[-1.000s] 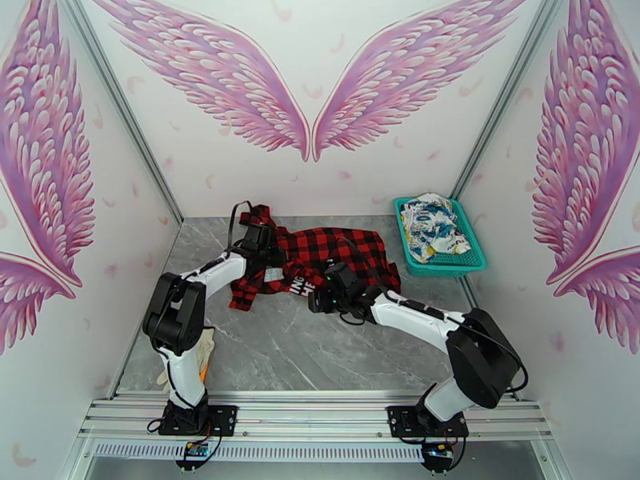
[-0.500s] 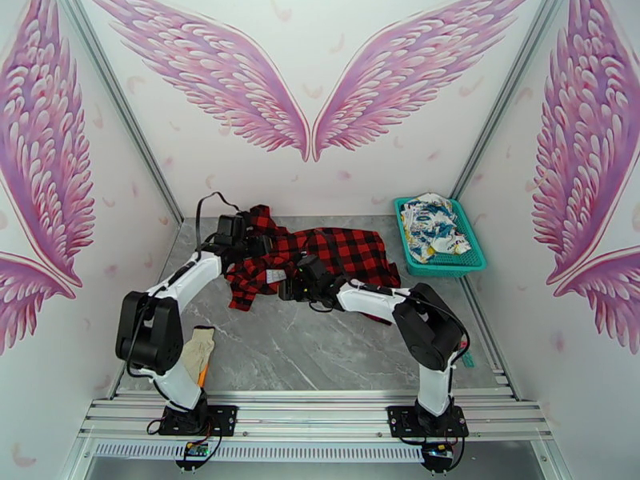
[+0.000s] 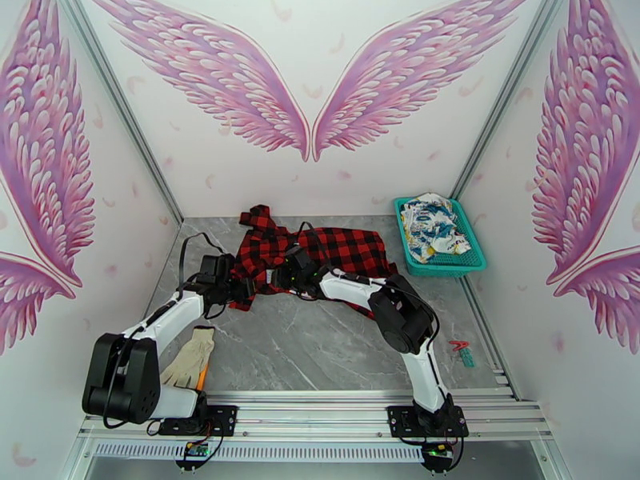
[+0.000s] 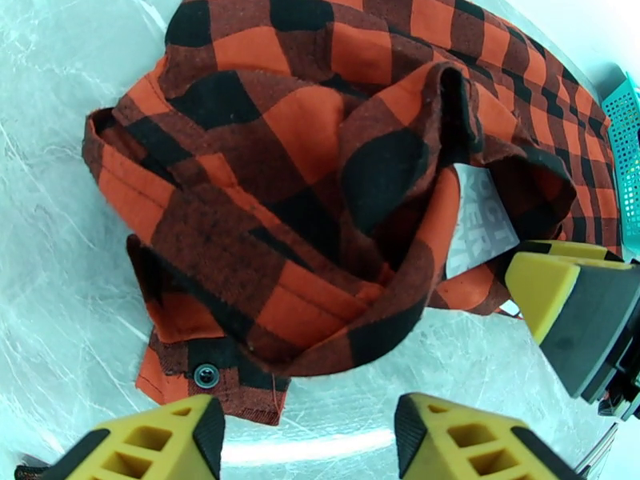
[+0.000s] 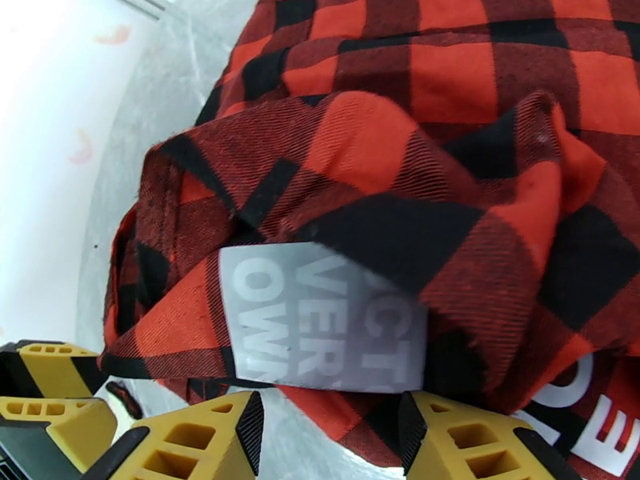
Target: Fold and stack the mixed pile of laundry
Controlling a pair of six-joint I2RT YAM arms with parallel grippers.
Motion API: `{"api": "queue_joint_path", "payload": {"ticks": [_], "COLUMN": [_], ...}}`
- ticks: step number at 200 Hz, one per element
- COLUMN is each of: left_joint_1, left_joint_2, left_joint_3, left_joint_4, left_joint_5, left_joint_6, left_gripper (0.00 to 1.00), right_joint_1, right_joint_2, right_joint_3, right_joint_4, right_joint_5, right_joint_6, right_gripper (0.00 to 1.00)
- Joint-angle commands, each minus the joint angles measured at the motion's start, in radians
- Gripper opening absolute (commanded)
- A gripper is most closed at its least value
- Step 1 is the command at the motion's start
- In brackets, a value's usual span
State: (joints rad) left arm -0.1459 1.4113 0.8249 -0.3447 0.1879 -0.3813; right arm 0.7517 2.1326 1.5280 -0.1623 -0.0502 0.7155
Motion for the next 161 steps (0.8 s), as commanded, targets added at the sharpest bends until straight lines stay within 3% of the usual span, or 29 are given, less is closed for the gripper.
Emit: {"api": "queue_joint_path", "payload": {"ticks": [1, 48, 90, 132, 161], "left_joint_1": [0.006, 0.02, 0.026, 0.031, 0.042], "left_joint_2": [-0.019, 0.051, 0.081, 0.098, 0.103], "left_joint_3": [-0.018, 0.006, 0.028, 0.032, 0.036], "left_joint_4": [0.049, 0.097, 0.105, 0.112, 0.12], "left_joint_5": [-0.003, 0.003, 0.014, 0.026, 0.028], "left_joint_6": [-0.018, -0.021, -0.015, -0.01, -0.004], "left_gripper": [0.61, 0.57, 0.56, 0.55, 0.52], "right_joint_1": [-0.003, -0.015, -0.041, -0.058, -0.061], "right_joint_2": [-0.039, -0.047, 0.009, 0.086, 0.076], "right_joint_3": [-0.028, -0.107, -0.062, 0.051, 0.078], "right_joint_4": [-0.069, 0.064, 0.169, 0.152, 0.165], "right_joint_5": [0.103, 0.0, -0.061, -0.099, -0.127], "right_joint_6": [0.036, 0.046, 0.047, 0.035, 0.023], "right_gripper": [0.56, 0.57, 0.52, 0.41, 0.25]}}
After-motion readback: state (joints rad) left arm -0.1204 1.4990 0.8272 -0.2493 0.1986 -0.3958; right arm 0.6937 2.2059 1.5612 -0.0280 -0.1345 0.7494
